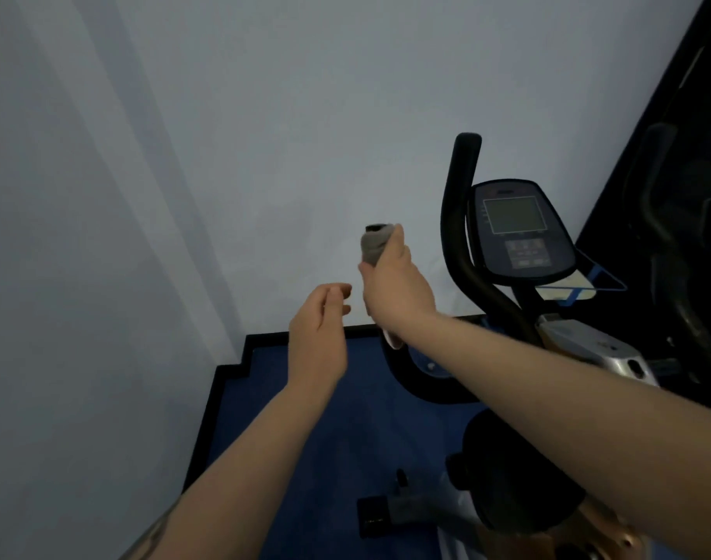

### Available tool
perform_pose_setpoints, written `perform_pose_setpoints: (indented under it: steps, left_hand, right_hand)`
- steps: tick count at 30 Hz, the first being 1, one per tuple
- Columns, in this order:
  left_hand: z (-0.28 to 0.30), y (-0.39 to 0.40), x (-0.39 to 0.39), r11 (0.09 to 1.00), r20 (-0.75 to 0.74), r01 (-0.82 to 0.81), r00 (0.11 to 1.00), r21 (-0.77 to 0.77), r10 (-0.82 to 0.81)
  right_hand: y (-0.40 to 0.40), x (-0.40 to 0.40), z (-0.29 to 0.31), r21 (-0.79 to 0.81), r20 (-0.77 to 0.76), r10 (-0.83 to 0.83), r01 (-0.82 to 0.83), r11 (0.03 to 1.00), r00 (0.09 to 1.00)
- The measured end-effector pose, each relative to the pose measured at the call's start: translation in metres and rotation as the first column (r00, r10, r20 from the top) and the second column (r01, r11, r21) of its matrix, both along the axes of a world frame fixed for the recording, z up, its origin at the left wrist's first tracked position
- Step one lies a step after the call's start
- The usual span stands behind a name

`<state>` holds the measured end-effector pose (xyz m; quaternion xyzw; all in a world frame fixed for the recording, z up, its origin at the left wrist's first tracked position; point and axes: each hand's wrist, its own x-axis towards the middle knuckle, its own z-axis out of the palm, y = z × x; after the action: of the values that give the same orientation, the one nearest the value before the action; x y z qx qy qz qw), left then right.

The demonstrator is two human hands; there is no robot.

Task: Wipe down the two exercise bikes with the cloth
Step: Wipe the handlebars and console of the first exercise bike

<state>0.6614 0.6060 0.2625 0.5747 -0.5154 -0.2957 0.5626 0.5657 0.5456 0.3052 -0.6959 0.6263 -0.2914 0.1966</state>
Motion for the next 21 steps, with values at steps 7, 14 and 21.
perform_pose_setpoints:
  steps: [7,14,21]
  left_hand:
    - [0.001,-0.003,-0.001,0.998,-0.053,-0.053,0.997,-0.038,0.051]
    - [-0.008,-0.009,-0.037,0.997,-0.162,-0.076,0.984,-0.001,0.075]
    - [-0.016,0.006,-0.052,0.992,-0.053,-0.086,0.995,-0.096,0.081]
  right_hand:
    - [0.018,-0.005,0.016,0.223,-0.038,0.013,-0.004,0.975,0.999]
    - [0.051,-0.055,0.013,0.582,-0.148,0.457,-0.297,0.757,0.877]
    - [0.062,-0.1,-0.007,0.619,-0.283,0.609,-0.344,0.706,0.741]
